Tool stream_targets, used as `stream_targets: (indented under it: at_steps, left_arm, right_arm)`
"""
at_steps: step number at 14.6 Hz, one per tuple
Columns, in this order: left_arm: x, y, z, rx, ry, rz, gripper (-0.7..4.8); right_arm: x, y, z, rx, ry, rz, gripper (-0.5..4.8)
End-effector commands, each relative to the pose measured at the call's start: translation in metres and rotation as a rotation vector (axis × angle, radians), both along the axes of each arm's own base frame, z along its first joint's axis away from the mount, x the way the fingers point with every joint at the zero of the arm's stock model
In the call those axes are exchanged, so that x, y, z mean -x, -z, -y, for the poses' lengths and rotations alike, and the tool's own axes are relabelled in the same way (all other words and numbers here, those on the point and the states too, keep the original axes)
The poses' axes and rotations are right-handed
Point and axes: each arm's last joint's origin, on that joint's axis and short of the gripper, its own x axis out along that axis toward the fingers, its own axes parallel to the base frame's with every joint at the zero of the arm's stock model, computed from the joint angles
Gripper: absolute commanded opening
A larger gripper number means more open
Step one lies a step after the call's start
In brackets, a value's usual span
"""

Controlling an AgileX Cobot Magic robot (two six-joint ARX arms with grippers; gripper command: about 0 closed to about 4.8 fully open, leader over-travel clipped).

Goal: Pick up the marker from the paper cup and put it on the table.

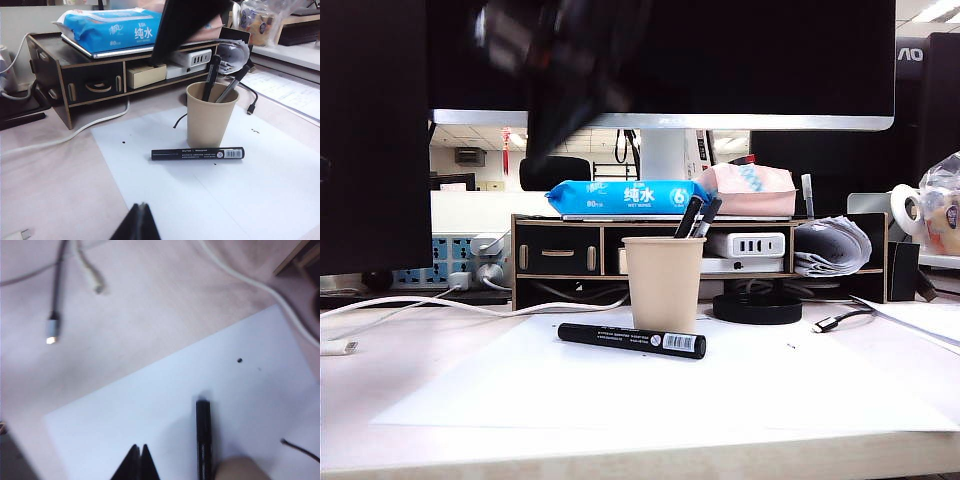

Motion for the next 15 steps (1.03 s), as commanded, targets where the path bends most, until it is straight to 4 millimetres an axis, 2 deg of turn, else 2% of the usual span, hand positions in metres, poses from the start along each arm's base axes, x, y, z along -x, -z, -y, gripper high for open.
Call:
stream_targets:
  at_steps: [1, 3, 6, 10, 13, 15]
  left_arm:
    - [0.0, -0.002, 0.0, 0.006, 0.0, 0.012, -0.04]
    - [0.0, -0.002, 0.0, 0.006, 0.0, 0.012, -0.04]
    - [0.0, -0.002, 0.0, 0.006, 0.0, 0.012, -0.05]
    - [0.0, -0.002, 0.0, 0.006, 0.0, 0.012, -0.04]
    - [0.0, -0.002, 0.0, 0.006, 0.0, 0.012, -0.04]
    - [0.0, -0.002, 0.0, 0.006, 0.0, 0.012, -0.04]
  right_arm:
    - [0.027, -0.061, 0.025, -0.112, 0.003, 0.099, -0.06]
    - [0.066, -0.135, 0.064, -0.319, 0.064, 0.266, -0.06]
    - [0.102, -0.179, 0.099, -0.417, 0.112, 0.403, -0.06]
    - [0.131, -0.2, 0.129, -0.458, 0.144, 0.479, -0.06]
    - [0.143, -0.192, 0.143, -0.477, 0.2, 0.511, -0.06]
    - [0.151, -0.178, 0.152, -0.511, 0.212, 0.537, -0.06]
